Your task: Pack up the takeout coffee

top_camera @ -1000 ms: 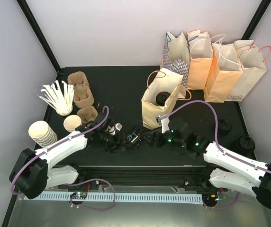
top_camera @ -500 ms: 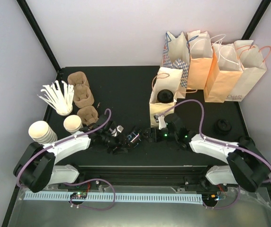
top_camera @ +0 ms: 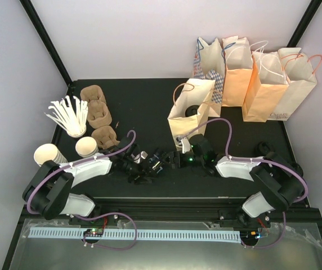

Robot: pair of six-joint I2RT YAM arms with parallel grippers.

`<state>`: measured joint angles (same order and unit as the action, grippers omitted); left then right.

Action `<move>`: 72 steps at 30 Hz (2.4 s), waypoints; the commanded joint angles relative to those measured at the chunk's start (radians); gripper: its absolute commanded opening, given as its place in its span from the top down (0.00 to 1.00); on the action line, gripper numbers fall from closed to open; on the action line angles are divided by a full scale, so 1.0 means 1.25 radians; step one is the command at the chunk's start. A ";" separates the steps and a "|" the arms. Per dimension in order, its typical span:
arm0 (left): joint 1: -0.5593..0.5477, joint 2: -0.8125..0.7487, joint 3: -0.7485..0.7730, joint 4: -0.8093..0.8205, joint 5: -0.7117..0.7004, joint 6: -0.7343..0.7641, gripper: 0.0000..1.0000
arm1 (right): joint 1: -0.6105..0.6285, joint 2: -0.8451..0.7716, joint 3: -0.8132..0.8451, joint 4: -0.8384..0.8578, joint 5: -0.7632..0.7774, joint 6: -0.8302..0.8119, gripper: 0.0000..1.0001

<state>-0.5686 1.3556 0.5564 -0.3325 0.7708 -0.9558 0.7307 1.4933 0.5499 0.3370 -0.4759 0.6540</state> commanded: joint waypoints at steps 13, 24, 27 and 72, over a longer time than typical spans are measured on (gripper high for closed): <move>0.092 0.038 0.045 -0.107 0.002 0.195 0.55 | 0.092 0.047 0.049 0.168 -0.094 -0.044 0.73; 0.131 0.068 0.070 -0.141 -0.002 0.284 0.55 | 0.110 0.039 0.073 0.102 -0.025 -0.014 0.76; 0.138 0.068 0.070 -0.143 0.006 0.292 0.55 | 0.110 0.032 0.083 0.088 -0.026 -0.011 0.86; 0.193 0.002 0.170 -0.220 -0.126 0.317 0.40 | 0.113 -0.025 0.098 -0.157 0.094 0.150 0.69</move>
<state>-0.3363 1.3384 0.7441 -0.6277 0.6212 -0.5762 0.8692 1.4441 0.6415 0.0898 -0.3420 0.8295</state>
